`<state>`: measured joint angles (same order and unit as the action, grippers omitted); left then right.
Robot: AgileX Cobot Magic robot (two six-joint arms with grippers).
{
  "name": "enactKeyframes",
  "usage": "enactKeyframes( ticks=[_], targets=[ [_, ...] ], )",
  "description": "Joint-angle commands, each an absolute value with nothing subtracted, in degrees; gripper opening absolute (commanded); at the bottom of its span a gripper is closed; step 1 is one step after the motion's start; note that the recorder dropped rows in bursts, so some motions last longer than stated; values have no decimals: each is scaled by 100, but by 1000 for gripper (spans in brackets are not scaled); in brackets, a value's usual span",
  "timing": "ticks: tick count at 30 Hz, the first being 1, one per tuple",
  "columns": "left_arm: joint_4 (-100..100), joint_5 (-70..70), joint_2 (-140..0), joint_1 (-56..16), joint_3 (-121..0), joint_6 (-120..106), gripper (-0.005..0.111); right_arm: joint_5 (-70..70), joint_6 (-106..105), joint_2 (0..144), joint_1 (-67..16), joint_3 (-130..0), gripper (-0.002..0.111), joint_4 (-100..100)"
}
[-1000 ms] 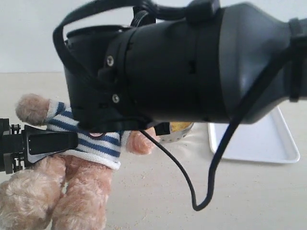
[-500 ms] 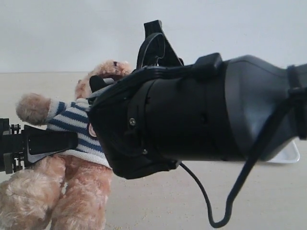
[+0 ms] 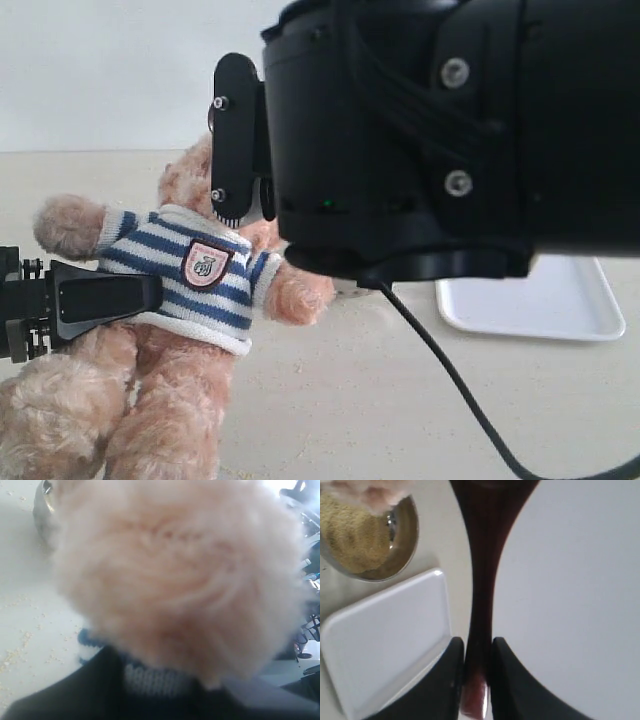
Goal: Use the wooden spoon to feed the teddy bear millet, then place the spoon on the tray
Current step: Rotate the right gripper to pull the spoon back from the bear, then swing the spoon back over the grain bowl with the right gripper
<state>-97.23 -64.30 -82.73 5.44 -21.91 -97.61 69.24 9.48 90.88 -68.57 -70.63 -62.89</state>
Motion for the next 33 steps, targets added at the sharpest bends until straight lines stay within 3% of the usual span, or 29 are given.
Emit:
enactKeyframes(
  ticks=[1, 15, 23, 33],
  targets=[
    [-9782, -6603, -8277, 556, -2191, -9772, 5, 6996, 855, 9037, -6845, -7042, 0, -5831],
    [-9702, -6628, -8277, 556, -2191, -9772, 5, 6697, 0, 8649, -5557, -7095, 0, -3792],
    [-9702, -6628, -8277, 556, -2191, -9772, 5, 6575, -1539, 8584, -4320, -7669, 0, -1048],
    [-9690, -6614, -8277, 556, -2191, -9772, 5, 6996, -2169, 9072, -3368, -8010, 0, -661]
  ],
)
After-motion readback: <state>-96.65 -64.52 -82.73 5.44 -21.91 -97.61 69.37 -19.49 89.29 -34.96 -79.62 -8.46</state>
